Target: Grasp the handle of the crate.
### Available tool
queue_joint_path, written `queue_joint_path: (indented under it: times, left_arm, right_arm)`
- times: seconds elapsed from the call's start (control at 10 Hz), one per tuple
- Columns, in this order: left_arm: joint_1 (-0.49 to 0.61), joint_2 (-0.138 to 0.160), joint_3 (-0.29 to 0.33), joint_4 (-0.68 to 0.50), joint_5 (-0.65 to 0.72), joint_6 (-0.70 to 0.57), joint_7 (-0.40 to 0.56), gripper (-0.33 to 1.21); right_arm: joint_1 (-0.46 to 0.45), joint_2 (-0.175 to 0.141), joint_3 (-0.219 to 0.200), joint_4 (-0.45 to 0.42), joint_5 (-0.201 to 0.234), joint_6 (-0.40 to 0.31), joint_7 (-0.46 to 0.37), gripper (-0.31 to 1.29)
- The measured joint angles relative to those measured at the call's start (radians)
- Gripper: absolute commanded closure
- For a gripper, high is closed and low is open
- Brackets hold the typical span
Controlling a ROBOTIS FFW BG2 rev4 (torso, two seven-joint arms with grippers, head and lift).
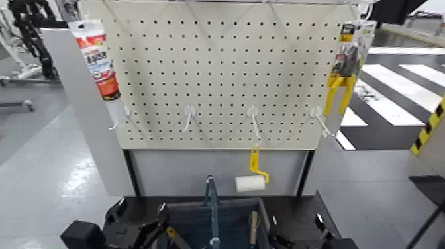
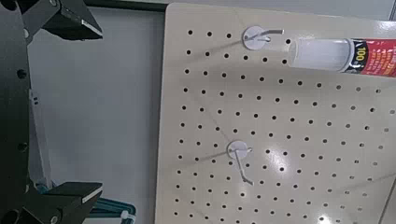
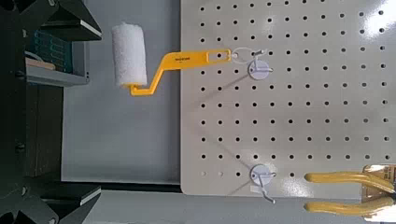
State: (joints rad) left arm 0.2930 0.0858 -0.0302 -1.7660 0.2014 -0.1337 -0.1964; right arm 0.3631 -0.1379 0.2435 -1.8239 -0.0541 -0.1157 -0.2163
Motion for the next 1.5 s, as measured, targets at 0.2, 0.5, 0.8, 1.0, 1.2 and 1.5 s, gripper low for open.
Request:
queue_joint_path:
  times: [0.2,0.5,0.8,1.0,1.2,1.5]
  left_arm:
    - [-0.025,0.019,-0.012,-0.032,0.080,0.116,-0.027,0.14]
    - [-0.109,0.088,-0.036,-0.056,0.306,0.352,-0.141,0.14]
    - [-0.167,0.109,-0.028,-0.049,0.540,0.556,-0.178,0.14]
    - [-0.194,0.119,-0.030,-0.027,0.682,0.635,-0.170,0.14]
    - [-0.217,0.125,-0.027,-0.001,0.840,0.730,-0.149,0.14]
    - [-0.280,0.130,-0.046,0.090,1.044,0.856,-0.169,0.14]
  right_arm:
    - [-0.001,-0.001,0.000,0.000,-0.001,0.002,0.000,0.15]
    - [-0.002,0.000,0.003,0.001,-0.003,0.005,0.000,0.14]
    - [-0.002,0.001,0.005,0.001,-0.003,0.007,-0.001,0.14]
    - [-0.001,0.001,0.005,0.000,-0.003,0.007,-0.001,0.14]
    - [-0.001,0.002,0.005,0.000,-0.003,0.006,-0.001,0.14]
    - [-0.001,0.004,0.005,0.003,-0.003,0.002,-0.002,0.15]
